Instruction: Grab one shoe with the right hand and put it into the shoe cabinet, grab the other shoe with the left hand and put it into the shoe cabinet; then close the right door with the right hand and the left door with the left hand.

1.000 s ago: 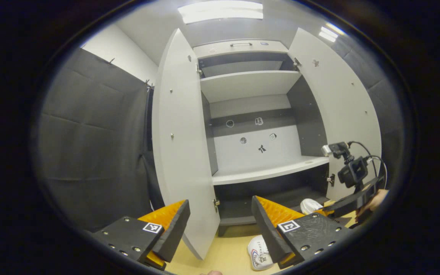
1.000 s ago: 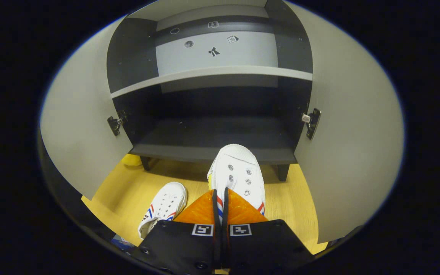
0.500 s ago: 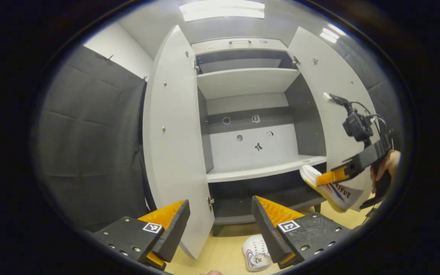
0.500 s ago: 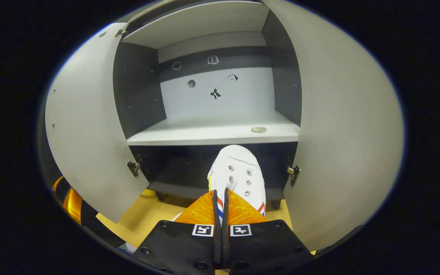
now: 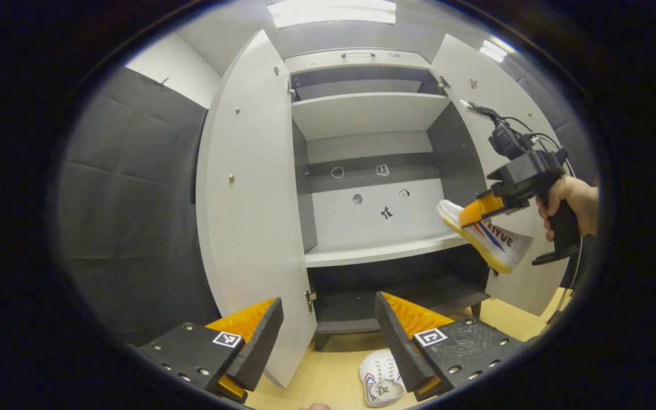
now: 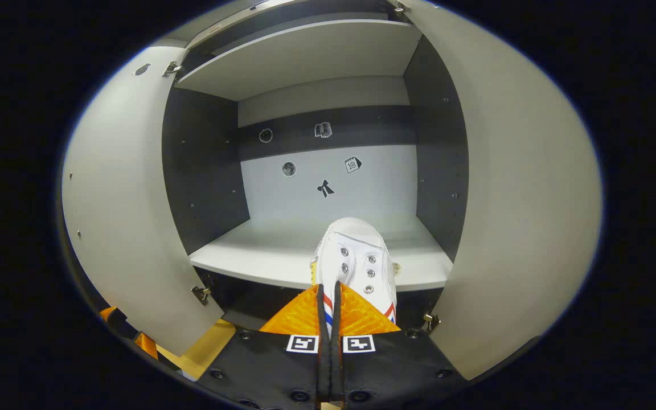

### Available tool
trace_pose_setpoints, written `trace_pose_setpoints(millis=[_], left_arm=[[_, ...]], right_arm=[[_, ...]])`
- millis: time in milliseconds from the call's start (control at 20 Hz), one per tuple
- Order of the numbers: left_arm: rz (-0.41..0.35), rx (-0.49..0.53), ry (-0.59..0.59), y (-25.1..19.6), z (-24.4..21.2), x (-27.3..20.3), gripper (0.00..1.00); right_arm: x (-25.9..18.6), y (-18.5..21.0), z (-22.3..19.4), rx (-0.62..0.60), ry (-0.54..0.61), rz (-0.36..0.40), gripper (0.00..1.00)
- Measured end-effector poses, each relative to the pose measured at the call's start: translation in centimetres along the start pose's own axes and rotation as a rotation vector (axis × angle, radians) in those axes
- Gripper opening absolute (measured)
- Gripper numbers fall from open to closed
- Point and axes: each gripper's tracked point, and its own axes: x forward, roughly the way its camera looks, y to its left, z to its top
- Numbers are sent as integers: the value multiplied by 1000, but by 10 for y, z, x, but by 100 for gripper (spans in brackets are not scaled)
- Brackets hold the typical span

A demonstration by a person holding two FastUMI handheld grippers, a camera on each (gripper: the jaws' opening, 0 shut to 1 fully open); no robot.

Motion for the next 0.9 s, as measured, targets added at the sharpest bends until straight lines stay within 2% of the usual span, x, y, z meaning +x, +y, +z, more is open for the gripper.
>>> trace_pose_setpoints(millis=[300, 350, 550, 900], left_arm=[[7, 1, 10, -6, -3, 11, 94], [8, -1, 13, -6, -4, 13, 93], [19, -15, 24, -4, -8, 20, 93], [45, -39, 76, 2, -29, 30, 93]], right_arm=[[49, -10, 43, 25, -39, -12, 5], [57, -12, 49, 42, -41, -16, 1], [94, -20, 65, 64, -33, -25, 1], [145, -32, 47, 101, 79, -58, 1]])
